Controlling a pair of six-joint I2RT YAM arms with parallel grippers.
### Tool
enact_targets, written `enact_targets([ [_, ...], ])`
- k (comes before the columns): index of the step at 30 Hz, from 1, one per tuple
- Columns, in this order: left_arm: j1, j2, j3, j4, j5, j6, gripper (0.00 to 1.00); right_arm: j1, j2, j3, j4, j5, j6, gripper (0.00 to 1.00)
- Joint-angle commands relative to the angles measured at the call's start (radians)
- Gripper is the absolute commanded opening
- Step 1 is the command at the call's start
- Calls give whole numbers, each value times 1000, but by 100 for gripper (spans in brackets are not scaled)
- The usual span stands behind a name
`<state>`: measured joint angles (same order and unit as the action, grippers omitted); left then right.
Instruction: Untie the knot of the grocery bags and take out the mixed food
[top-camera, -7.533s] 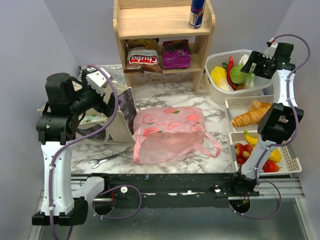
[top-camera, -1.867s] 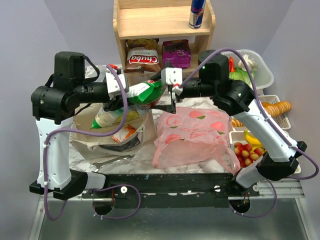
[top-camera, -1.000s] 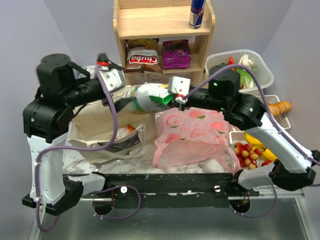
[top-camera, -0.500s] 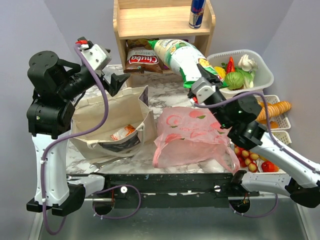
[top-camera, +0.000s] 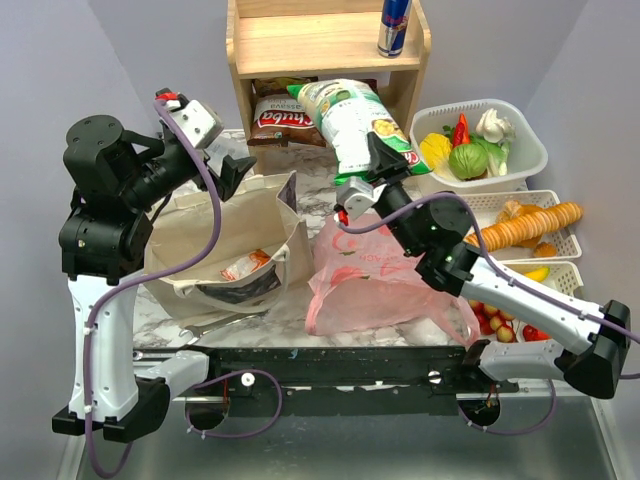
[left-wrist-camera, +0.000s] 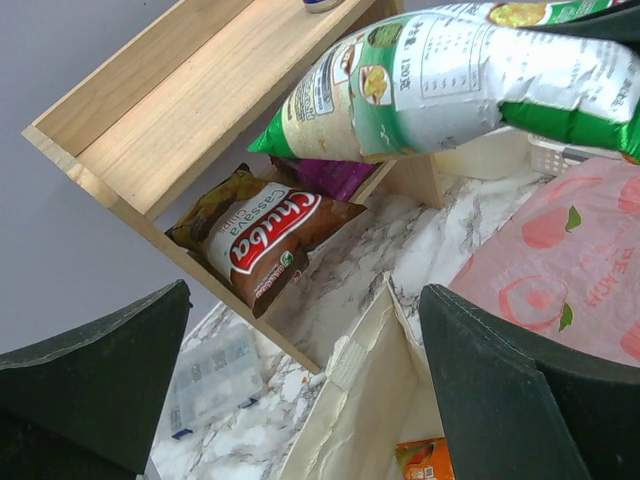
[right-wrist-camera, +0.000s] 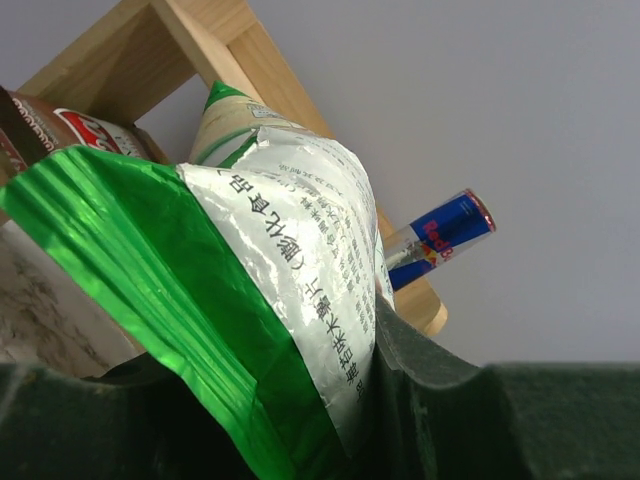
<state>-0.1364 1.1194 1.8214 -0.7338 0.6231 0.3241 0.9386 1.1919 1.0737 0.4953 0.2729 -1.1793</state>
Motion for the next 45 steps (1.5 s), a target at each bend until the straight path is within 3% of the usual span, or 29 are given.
enact_targets([
  [1,7,-12,-16,25,-21,6,99,1,22,-2,87,-35,-60,1],
  [5,8,-15,-28,36,-19,4,98,1,41,9,45,-49,-54,1],
  [16,9,-41,-96,72,-19,-12,99,0,208,55,186,-15,-119,1],
  [45,9,-80,-113,36,-3,12,99,-65,652,495,249,-76,-97,1],
])
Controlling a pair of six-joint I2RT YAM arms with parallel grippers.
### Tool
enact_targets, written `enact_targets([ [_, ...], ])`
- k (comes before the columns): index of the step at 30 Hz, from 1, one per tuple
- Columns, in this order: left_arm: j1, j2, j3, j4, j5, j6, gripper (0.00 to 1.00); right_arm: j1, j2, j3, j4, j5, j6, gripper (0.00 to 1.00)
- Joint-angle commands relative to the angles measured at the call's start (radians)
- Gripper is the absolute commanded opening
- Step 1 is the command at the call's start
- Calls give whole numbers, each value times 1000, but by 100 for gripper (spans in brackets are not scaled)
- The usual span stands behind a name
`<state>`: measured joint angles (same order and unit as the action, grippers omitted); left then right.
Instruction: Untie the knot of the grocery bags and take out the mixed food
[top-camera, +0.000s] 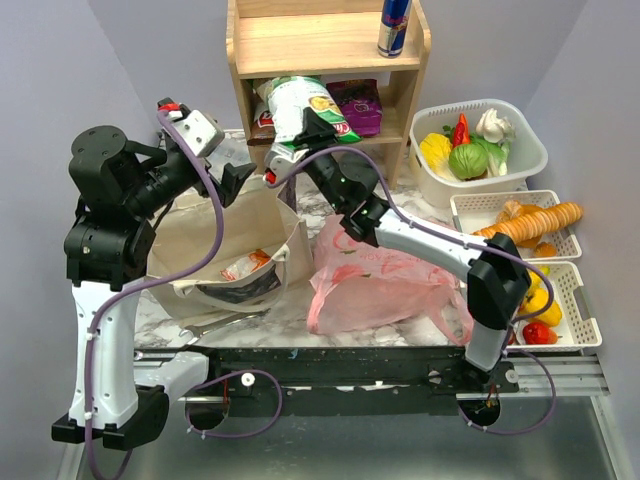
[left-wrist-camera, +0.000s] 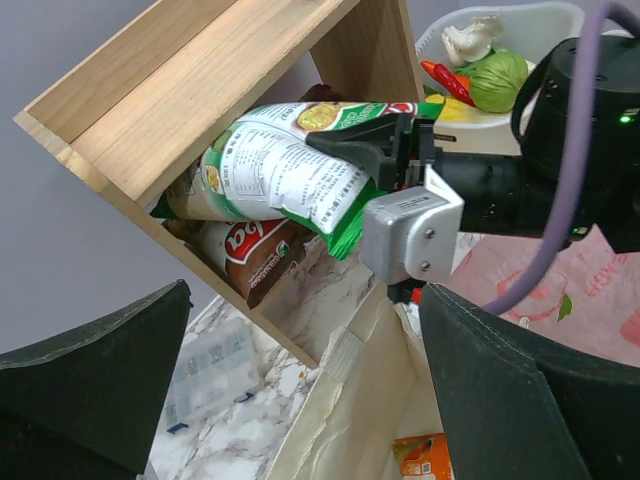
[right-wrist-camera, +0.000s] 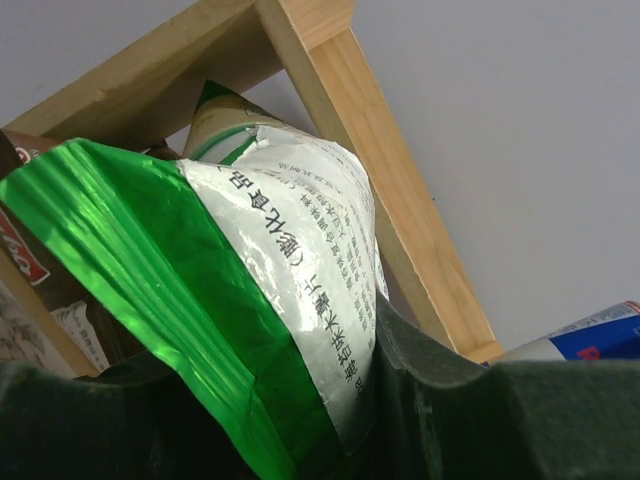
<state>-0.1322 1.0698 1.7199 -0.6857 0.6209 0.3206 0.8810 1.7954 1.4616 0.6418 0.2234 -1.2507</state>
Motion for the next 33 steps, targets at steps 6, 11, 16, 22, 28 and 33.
enact_targets([
  [6,4,-50,-39,-5,-41,17,99,-20,161,218,108,-23,-52,1],
  [11,5,-57,-43,-19,-59,21,99,-41,244,288,113,-40,-73,1],
  [16,4,-65,-57,-44,-66,39,99,-58,320,383,98,-62,-69,1],
  [22,6,-67,-72,-51,-75,46,99,-67,395,493,39,-88,-67,5],
  [28,5,-65,-80,-48,-73,44,98,-66,374,474,-31,-129,-54,28],
  [33,7,-61,-82,-41,-74,38,98,-66,338,448,-84,-152,-9,51],
])
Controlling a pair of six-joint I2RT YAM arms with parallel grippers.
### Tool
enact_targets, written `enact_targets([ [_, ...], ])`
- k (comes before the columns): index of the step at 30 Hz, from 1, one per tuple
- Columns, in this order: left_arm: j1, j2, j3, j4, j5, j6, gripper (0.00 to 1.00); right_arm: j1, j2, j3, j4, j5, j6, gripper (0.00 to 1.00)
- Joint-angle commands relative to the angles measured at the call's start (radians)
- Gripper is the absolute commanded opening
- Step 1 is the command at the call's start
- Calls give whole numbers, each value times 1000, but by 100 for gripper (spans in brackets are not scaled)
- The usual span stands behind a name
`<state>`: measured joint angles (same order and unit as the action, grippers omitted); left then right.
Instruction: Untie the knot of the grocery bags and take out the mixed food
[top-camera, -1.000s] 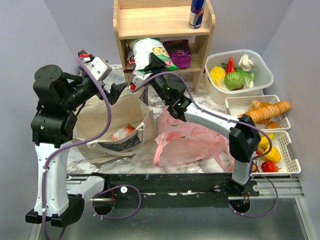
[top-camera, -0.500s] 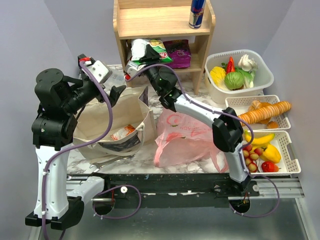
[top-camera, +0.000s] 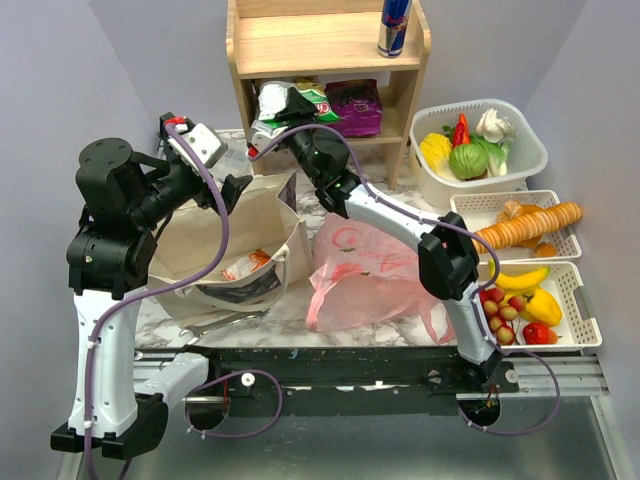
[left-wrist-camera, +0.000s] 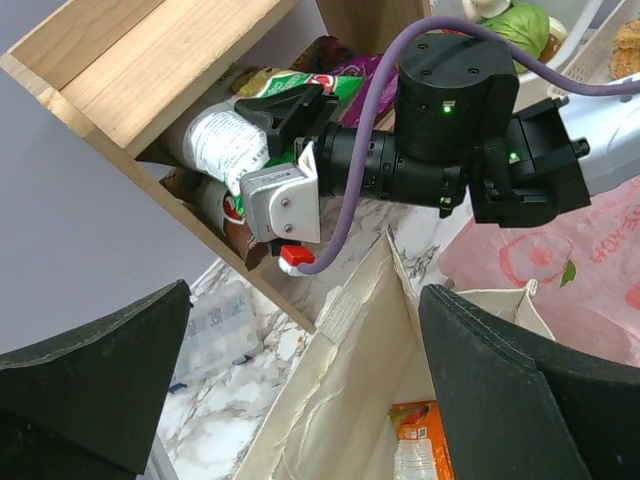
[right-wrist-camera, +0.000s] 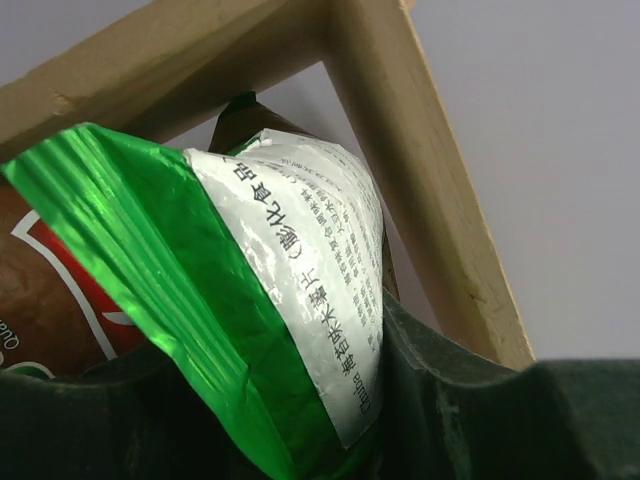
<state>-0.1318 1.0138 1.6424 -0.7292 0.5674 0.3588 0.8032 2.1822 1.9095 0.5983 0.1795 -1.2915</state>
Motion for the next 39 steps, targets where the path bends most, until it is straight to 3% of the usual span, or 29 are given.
enact_targets([
  [1,7,-1,-3,1,-23,0,99,12,-60,-11,-45,-117,36,57],
  [5,10,5,2,-6,-22,2,98,12,-92,-50,-60,-138,46,76],
  [9,14,11,2,-11,-19,2,98,11,-123,-81,-58,-159,71,87],
  [24,19,21,-9,-82,-8,63,99,16,-305,-248,-138,-290,170,100],
  [28,56,34,10,-217,101,167,98,16,-388,-227,-248,-342,363,100],
  [32,107,39,-4,-463,228,389,87,16,-503,-212,-401,-423,594,100],
  [36,118,35,-132,-635,197,651,80,16,-596,-231,-576,-496,776,100],
  [39,81,60,-245,-642,124,753,80,16,-640,-259,-669,-473,894,100],
])
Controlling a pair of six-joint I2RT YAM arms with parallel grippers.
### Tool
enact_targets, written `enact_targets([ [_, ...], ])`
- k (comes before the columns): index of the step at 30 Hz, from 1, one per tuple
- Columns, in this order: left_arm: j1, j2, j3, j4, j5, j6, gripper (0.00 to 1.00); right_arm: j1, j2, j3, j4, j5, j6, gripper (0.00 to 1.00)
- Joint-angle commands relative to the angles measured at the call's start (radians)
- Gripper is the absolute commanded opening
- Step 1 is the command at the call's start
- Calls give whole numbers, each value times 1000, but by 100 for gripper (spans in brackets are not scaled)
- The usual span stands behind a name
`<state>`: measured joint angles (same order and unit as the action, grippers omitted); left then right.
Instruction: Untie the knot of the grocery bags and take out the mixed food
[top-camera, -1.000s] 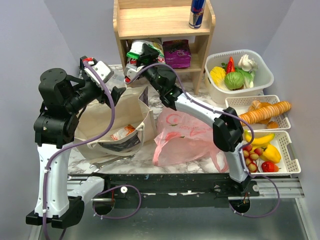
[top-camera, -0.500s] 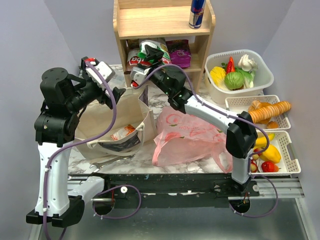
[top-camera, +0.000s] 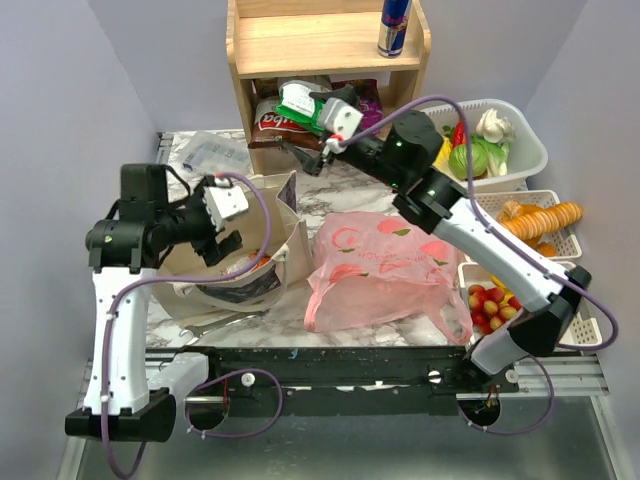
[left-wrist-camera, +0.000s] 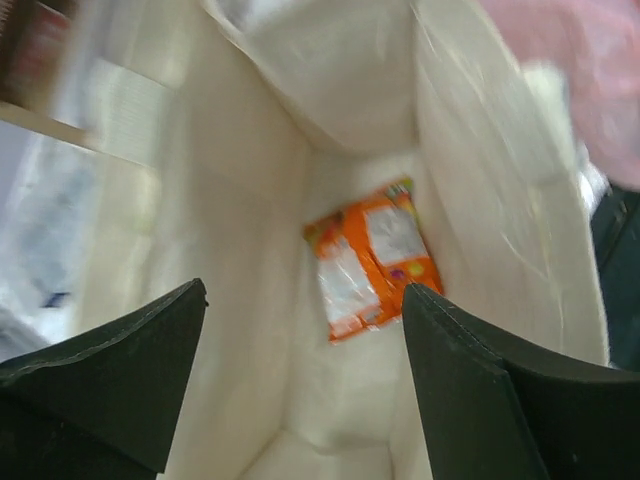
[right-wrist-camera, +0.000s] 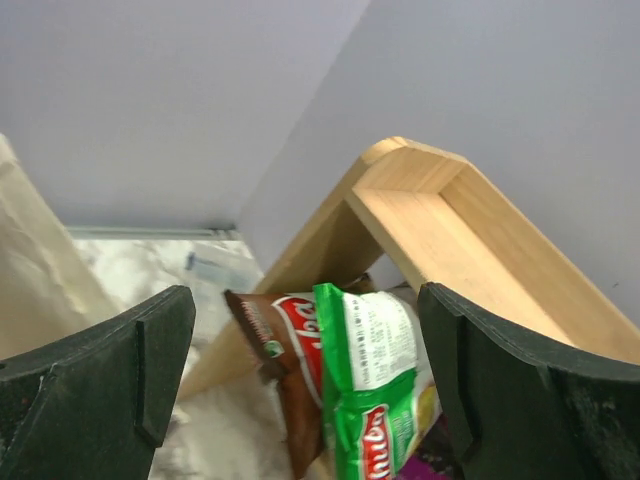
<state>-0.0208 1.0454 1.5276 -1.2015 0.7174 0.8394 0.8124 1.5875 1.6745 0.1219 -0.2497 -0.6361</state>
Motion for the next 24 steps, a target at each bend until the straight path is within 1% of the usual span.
enact_targets([
  [1,-64,43,-169,-146,-74,282,81,6,-56,-32,-216,-23,270,100],
  [3,-146,56,-284,-60,-186,297,86,5,-78,-52,-250,18,311,100],
  [5,-214,61,-415,74,-278,309,92,-1,-102,-77,-270,49,338,100],
  [7,-243,86,-512,174,-317,364,97,-5,-128,-99,-284,77,351,100],
  [9,-246,136,-583,244,-332,425,98,-12,-153,-117,-295,101,357,100],
  [12,-246,220,-641,340,-337,473,99,-23,-184,-130,-315,139,360,100],
  [15,-257,311,-647,424,-350,460,98,-30,-212,-154,-328,161,353,100],
  [19,-272,466,-593,416,-438,456,98,-33,-235,-169,-348,183,342,100],
  [21,-272,516,-585,414,-480,458,88,-35,-243,-175,-352,190,340,100],
  [24,-272,516,-612,425,-504,464,59,-35,-249,-186,-358,198,334,100],
])
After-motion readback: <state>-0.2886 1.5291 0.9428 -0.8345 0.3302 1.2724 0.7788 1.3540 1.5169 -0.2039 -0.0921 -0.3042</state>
